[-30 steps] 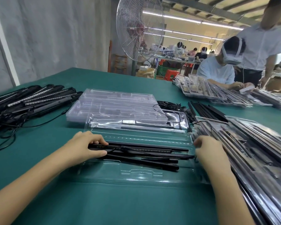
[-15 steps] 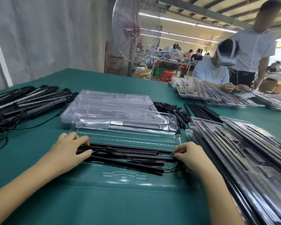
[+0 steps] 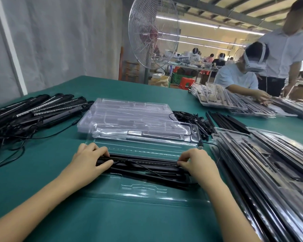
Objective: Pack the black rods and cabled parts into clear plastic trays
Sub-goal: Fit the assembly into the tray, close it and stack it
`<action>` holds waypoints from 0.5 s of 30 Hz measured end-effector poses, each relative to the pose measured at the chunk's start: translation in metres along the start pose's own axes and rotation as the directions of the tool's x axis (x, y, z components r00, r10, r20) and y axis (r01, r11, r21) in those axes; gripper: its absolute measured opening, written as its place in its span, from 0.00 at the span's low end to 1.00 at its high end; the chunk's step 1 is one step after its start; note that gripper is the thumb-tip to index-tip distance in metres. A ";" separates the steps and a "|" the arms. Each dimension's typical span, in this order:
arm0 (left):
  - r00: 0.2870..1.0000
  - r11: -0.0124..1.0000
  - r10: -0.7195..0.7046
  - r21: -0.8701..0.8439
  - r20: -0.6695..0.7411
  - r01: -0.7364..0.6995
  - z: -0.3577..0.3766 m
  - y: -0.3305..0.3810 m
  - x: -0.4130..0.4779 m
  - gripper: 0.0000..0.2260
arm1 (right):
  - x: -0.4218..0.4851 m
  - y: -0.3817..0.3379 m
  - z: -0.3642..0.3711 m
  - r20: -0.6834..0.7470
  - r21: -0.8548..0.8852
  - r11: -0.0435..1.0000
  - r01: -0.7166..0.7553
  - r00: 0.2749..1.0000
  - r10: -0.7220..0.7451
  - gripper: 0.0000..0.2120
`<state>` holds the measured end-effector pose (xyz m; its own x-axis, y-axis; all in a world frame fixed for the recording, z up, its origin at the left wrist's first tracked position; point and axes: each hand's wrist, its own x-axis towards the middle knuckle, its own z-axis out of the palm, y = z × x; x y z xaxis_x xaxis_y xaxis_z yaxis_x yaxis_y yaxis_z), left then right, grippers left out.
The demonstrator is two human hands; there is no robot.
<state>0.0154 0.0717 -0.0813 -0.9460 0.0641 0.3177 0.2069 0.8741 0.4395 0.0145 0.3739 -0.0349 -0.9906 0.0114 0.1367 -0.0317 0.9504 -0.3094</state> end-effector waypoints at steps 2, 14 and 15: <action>1.000 1.000 0.013 -0.024 0.029 -0.012 -0.003 -0.002 0.000 0.06 | 0.003 0.003 0.004 0.014 0.033 0.999 0.005 1.000 -0.006 0.04; 0.996 0.995 0.049 0.082 0.071 -0.054 -0.011 -0.002 0.000 0.04 | 0.010 0.021 -0.004 -0.194 0.292 0.956 0.030 0.980 0.029 0.06; 0.996 0.994 0.049 0.093 0.076 -0.056 -0.011 -0.001 0.000 0.05 | 0.012 0.025 -0.011 -0.252 0.329 0.944 0.016 0.965 0.071 0.08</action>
<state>0.0177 0.0658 -0.0728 -0.9510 0.1429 0.2742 0.2352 0.9100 0.3415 0.0037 0.4014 -0.0311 -0.9245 0.1569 0.3473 -0.0901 0.7955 -0.5993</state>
